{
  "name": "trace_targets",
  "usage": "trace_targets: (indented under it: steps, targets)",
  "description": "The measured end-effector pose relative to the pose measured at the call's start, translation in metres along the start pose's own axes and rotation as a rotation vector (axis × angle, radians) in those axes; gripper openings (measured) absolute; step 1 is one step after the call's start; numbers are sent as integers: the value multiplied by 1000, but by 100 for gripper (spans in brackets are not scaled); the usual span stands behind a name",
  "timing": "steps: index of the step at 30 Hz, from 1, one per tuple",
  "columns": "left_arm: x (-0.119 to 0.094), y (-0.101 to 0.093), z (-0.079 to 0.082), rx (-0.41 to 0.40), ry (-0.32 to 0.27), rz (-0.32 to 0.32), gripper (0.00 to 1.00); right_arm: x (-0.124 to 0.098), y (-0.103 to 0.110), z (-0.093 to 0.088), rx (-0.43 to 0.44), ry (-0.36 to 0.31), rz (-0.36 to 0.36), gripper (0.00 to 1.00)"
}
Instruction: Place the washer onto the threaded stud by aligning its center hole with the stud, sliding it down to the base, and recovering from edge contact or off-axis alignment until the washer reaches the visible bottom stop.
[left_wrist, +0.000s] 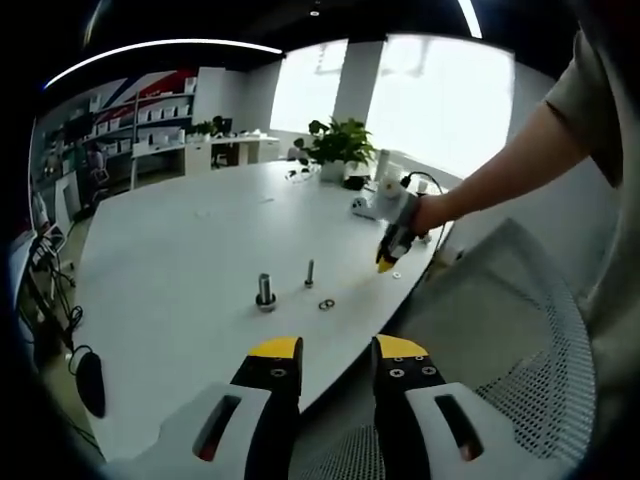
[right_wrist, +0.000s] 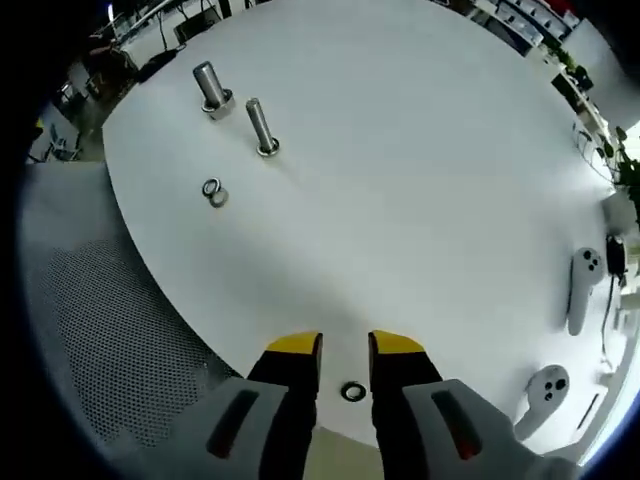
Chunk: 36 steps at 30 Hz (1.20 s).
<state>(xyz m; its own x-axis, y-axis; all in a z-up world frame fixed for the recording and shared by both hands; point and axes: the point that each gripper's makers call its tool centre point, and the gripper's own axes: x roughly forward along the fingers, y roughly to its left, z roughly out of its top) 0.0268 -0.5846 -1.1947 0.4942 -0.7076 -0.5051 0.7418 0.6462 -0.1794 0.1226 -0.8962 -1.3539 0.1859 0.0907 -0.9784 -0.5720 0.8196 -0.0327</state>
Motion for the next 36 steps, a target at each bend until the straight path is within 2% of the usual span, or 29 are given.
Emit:
trace_targets:
  steps: [3, 7, 12, 15, 21, 25, 33, 36]
  targets:
    - [0, 1, 0, -2, -3, 4, 26, -2, -4, -9, 14, -5, -4, 21]
    - [0, 1, 0, -2, -2, 6, 26, -2, -6, -23, 18, 39, -13, 21]
    - [-1, 1, 0, -4, -2, 8, 26, 0, -9, -30, 13, 44, -29, 21]
    - [-1, 1, 0, -5, -1, 10, 26, 5, -7, -41, -15, 85, -29, 21]
    - [0, 1, -1, -2, 6, 7, 26, 6, -8, -44, 1, 71, -40, 21]
    - [0, 1, -1, -3, 8, 6, 26, 11, -8, -52, -9, 101, -35, 21]
    - [1, 0, -2, -1, 15, 2, 26, 12, -7, -44, -18, 79, -23, 16]
    - [1, 0, -3, -2, 17, 3, 26, 12, -1, -34, -39, 60, -17, 16]
